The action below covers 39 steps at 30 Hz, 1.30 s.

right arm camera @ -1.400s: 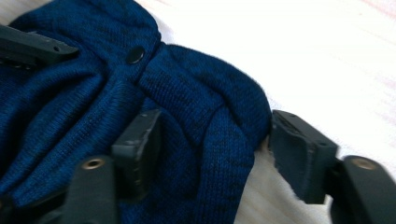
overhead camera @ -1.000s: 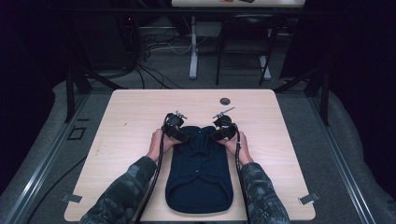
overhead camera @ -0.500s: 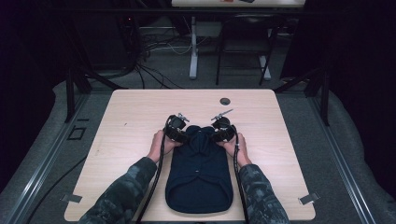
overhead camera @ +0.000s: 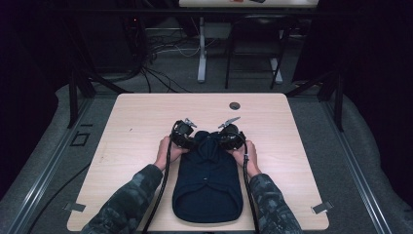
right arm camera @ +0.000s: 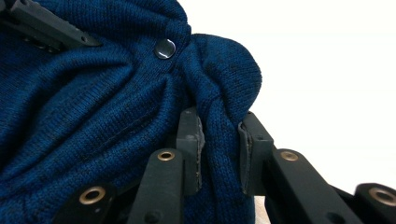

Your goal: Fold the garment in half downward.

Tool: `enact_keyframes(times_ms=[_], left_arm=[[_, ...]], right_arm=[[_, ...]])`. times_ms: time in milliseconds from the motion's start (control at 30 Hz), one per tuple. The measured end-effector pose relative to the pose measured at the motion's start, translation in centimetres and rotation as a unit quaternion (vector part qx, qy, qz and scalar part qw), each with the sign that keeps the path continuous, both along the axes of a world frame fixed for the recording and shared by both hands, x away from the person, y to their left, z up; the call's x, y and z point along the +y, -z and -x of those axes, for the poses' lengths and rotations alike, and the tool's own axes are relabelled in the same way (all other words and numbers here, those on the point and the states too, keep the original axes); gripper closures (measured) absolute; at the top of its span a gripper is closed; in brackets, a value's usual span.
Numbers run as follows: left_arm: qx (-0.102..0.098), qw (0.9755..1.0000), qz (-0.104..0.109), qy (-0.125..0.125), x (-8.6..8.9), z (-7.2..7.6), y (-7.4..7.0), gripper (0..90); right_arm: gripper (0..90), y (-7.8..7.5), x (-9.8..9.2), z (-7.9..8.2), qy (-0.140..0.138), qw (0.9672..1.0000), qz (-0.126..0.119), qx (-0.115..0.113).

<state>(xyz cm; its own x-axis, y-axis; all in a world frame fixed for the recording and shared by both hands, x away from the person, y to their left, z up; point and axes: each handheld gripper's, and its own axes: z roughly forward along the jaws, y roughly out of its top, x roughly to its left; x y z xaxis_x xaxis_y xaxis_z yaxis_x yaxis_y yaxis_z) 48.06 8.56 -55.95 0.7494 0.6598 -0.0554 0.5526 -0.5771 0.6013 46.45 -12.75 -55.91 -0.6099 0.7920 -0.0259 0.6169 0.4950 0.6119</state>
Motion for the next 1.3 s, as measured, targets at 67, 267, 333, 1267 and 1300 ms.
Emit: enact_keyframes(times_ms=[67,267,333,1267,1300], left_arm=[[-0.01,0.9999,0.0,0.001,-0.2,0.3,-0.4,71.4],[-0.031,0.9994,0.01,0.015,-0.1,0.9,-1.9,71.4],[-0.037,0.999,0.015,0.019,-0.1,1.1,-2.5,71.4],[-0.088,0.9938,0.046,0.051,1.1,3.2,-7.3,70.8],[-0.089,0.9936,0.048,0.051,1.2,3.3,-7.4,70.8]], right_arm=[[73.6,-0.4,-0.4,0.2,-0.001,1.0,-0.008,-0.005],[73.4,-1.5,-1.1,0.8,-0.006,0.9996,-0.017,-0.02],[73.4,-2.0,-1.3,1.0,-0.009,0.9994,-0.019,-0.027],[72.5,-7.6,-2.2,4.3,-0.04,0.9929,-0.037,-0.106],[72.5,-7.8,-2.3,4.3,-0.042,0.9923,-0.039,-0.11]])
